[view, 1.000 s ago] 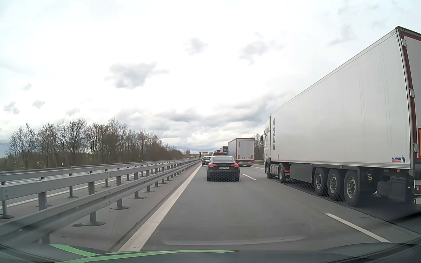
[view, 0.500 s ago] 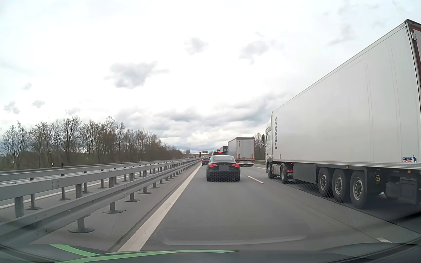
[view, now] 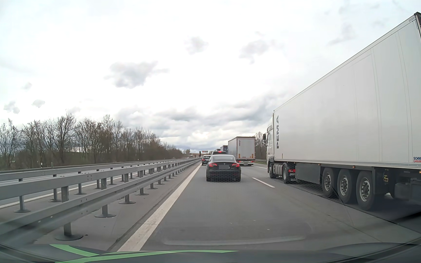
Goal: Follow the waypoints while adhering to traffic rules and regulations
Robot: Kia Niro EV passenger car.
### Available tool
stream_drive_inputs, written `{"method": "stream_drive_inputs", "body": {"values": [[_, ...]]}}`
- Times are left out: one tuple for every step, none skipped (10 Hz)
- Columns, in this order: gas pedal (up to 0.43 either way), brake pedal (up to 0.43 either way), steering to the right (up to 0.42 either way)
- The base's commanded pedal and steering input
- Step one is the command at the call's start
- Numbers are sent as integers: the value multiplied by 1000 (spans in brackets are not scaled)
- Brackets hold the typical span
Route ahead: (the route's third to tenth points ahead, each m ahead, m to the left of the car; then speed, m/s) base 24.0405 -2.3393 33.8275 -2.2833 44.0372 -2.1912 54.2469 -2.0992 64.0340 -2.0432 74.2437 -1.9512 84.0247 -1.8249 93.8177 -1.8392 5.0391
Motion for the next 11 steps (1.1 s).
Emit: {"method": "stream_drive_inputs", "body": {"values": [[0,0,-2],[0,0,-2],[0,0,-2],[0,0,-1],[0,0,-1],[0,0,-1],[0,0,-2],[0,0,-1],[0,0,-1],[0,0,-2],[0,0,-2]]}}
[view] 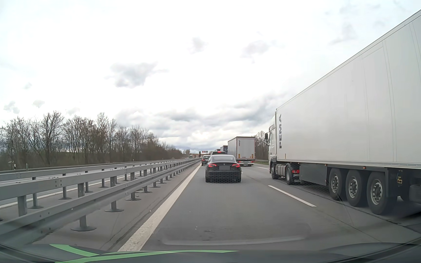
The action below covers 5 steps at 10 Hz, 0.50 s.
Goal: Follow the waypoints while adhering to traffic rules and regulations
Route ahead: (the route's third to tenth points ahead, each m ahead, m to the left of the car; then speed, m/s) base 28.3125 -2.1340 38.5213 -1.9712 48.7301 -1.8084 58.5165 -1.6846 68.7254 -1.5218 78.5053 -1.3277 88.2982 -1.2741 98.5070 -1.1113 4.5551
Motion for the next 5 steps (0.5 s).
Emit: {"method": "stream_drive_inputs", "body": {"values": [[0,0,-2],[20,0,-2],[28,0,-2],[28,0,-2],[39,0,-2]]}}
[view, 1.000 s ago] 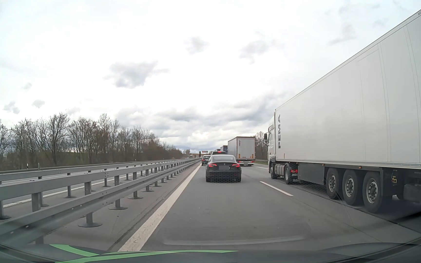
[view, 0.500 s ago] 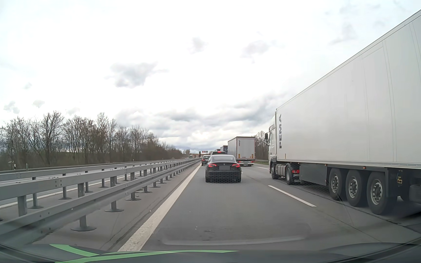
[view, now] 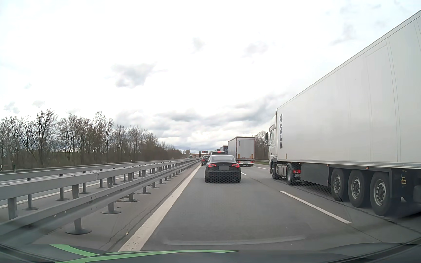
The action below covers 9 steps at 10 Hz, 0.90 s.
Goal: Follow the waypoints while adhering to traffic rules and regulations
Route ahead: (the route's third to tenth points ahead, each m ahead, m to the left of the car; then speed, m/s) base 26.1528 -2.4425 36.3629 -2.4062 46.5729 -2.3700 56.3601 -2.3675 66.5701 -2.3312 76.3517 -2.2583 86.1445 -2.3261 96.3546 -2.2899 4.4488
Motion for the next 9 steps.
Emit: {"method": "stream_drive_inputs", "body": {"values": [[39,0,-2],[47,0,-2],[47,0,-2],[59,0,-2],[67,0,-2],[67,0,-2],[79,0,-2],[79,0,-2],[79,0,-3]]}}
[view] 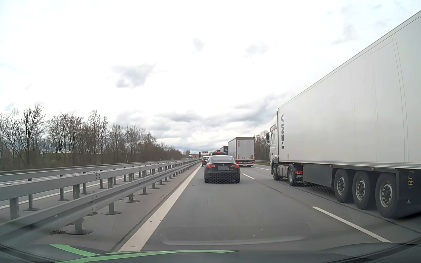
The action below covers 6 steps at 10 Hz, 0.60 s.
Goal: Follow the waypoints while adhering to traffic rules and regulations
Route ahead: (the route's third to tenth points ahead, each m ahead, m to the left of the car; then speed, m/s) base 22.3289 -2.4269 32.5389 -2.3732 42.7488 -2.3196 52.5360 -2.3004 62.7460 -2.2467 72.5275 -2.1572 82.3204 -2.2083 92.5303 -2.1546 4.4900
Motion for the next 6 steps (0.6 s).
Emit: {"method": "stream_drive_inputs", "body": {"values": [[79,0,-3],[79,0,-3],[79,0,-3],[79,0,-3],[79,0,-3],[79,0,-3]]}}
